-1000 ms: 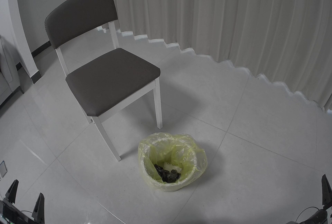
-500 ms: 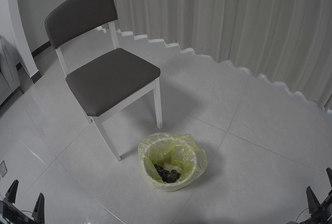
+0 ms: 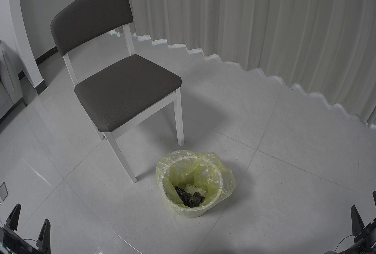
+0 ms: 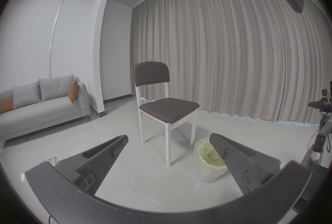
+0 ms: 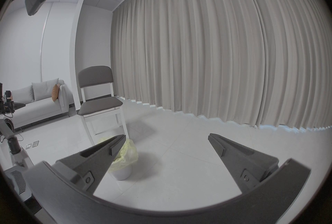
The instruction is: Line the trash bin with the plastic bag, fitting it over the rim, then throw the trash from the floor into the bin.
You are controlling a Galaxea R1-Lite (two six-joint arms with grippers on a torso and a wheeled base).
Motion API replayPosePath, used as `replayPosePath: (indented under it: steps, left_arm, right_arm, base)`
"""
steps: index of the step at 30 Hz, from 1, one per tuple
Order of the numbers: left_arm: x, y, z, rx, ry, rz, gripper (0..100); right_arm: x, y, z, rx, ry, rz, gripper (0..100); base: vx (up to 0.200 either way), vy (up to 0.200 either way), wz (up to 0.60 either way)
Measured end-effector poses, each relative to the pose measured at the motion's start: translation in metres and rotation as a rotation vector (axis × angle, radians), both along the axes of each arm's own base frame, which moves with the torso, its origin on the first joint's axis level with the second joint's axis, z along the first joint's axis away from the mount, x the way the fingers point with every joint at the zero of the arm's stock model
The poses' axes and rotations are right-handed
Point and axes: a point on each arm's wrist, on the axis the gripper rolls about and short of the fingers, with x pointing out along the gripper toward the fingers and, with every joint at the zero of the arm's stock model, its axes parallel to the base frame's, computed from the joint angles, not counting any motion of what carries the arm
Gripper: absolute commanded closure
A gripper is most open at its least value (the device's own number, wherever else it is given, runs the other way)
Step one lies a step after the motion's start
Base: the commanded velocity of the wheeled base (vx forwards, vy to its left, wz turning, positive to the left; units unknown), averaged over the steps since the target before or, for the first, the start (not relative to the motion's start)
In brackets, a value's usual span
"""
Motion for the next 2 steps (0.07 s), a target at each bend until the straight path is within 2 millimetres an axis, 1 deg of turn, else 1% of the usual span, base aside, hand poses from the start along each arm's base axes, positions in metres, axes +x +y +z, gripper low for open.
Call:
replayPosePath:
  steps: [2]
  left_arm:
    - [0.0000,0.0000,0.0000,0.000,0.000,0.000,0]
  right_arm:
    - [0.0000,0.0000,0.0000,0.000,0.000,0.000,0]
  base:
    - [0.000,0.000,0.00]
